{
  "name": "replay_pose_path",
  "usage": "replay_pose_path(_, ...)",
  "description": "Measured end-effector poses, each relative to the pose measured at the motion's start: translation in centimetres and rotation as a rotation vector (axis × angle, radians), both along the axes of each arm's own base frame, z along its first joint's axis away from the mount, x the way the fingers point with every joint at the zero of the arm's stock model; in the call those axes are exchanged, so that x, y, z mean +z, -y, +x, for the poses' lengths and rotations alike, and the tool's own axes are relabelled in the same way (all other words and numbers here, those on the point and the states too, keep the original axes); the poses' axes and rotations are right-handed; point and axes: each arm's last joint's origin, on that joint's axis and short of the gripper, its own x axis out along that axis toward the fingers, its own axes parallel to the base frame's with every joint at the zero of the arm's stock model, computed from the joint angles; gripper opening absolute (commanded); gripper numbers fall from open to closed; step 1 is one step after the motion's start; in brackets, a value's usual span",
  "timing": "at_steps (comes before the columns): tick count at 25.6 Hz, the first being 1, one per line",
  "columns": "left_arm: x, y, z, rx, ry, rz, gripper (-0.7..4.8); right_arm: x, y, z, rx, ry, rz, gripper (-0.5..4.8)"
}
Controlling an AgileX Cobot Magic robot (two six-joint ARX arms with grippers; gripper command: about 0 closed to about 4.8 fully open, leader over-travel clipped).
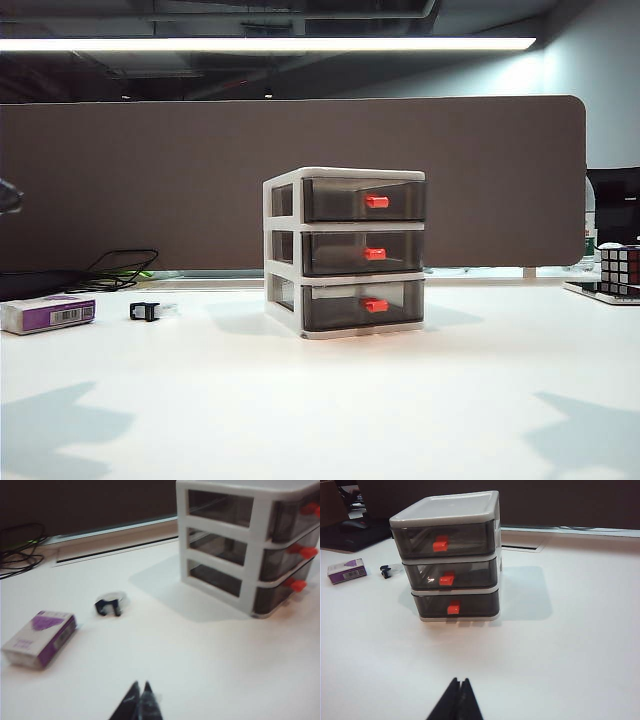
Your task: Open the second layer of the drawer on the table, pick up the earphone case on the table and put it in, and finally close the drawer.
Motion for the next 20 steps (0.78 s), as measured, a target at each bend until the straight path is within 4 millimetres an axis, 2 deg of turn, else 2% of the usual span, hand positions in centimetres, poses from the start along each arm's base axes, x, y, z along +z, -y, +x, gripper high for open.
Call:
replay_pose_path(7,0.4,-2.2,1.4,0.004,0.02,-0.05,-0.06,0.0,0.4,0.2,-0.047,0.01,-0.022,-0.05)
replay_pose_path(10,0.4,-3.5,1.8,0.065,0.025,-0.056,-0.06,0.0,1.1,0.3,-0.117,0.011,-0.027,-0.05)
replay_pose_path(16,0.6,-4.3,2.1,0.095,0.037,-0.092,-0.06,0.0,2.2,0.5,-0.224,0.012,-0.032,-0.05)
replay_pose_path(20,0.9,-4.3,1.9,0.093,0.059,-0.112,-0.06,0.0,2.4,0.5,-0.218,0.011,-0.026,-0.05)
